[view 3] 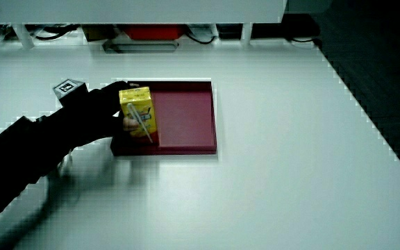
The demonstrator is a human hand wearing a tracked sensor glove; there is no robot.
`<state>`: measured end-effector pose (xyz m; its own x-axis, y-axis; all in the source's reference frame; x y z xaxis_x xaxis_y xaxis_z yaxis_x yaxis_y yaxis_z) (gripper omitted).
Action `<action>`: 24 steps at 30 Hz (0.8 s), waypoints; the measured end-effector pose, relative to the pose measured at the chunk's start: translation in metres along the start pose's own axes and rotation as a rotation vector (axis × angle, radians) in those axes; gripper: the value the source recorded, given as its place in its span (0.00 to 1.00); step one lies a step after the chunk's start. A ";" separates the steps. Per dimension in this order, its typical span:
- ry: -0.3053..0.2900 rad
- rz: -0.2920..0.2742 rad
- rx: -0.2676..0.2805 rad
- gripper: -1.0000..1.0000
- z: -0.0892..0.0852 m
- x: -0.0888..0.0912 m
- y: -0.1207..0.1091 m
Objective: Pick ice redtea
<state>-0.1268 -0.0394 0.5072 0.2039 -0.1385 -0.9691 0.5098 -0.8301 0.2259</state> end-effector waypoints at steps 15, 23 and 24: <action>-0.014 -0.021 0.073 0.90 0.001 -0.003 -0.003; -0.092 -0.024 0.109 1.00 0.003 -0.013 -0.007; -0.110 -0.029 0.118 1.00 0.004 -0.013 -0.008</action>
<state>-0.1370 -0.0329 0.5179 0.0942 -0.1661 -0.9816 0.4113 -0.8914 0.1903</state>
